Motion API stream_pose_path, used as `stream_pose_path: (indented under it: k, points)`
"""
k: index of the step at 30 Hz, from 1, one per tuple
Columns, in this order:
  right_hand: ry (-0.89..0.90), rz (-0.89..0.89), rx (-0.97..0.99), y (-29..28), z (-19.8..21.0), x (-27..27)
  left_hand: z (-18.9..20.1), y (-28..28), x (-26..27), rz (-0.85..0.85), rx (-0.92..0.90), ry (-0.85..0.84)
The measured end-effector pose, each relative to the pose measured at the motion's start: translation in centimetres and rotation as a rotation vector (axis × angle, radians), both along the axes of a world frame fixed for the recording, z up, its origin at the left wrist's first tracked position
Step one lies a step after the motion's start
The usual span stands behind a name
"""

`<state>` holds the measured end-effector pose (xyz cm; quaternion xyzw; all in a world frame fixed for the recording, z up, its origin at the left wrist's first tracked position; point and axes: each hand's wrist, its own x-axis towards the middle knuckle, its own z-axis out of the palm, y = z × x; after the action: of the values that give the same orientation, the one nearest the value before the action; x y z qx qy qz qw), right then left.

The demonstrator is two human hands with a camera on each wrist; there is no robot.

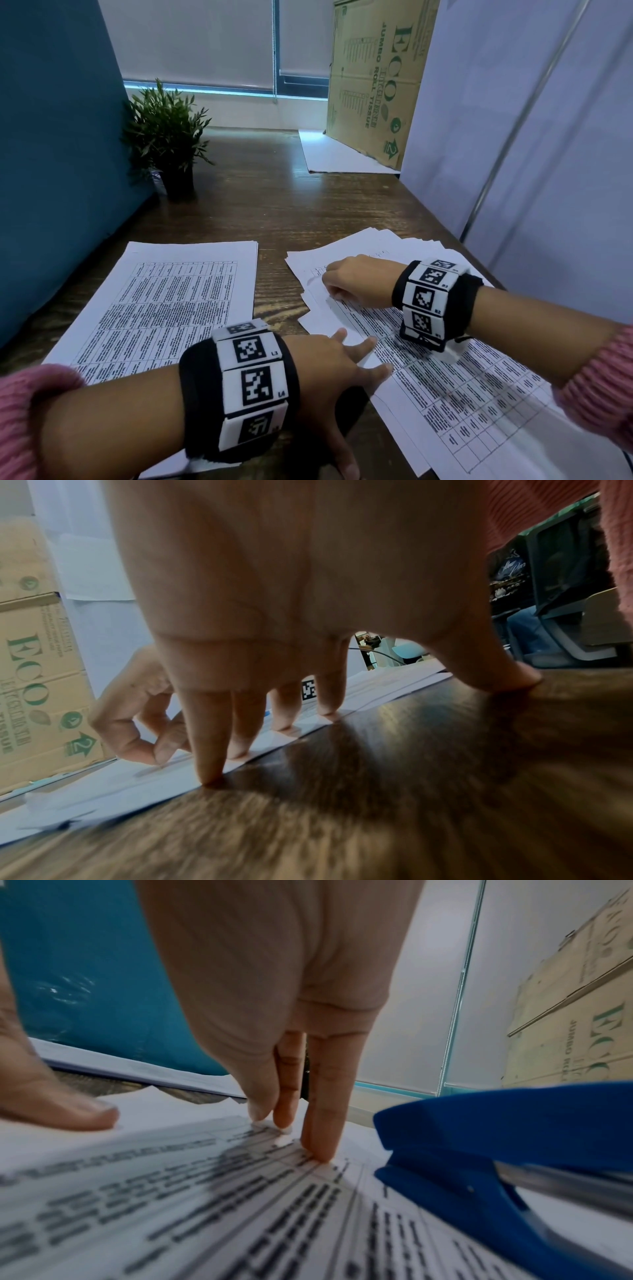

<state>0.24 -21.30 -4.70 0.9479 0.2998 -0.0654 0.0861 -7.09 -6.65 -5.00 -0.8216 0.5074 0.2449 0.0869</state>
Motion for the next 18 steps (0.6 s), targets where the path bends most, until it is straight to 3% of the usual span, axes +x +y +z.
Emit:
stream_pose_path:
  k: [10, 18]
  points:
    - [0.034, 0.054, -0.027, 1.4, -0.3, -0.4, -0.1, 0.1, 0.0, 0.001, 0.001, 0.002]
    - [0.023, -0.061, 0.097, -0.2, 0.1, 0.0, -0.3, 0.1, 0.0, 0.014, -0.009, 0.006]
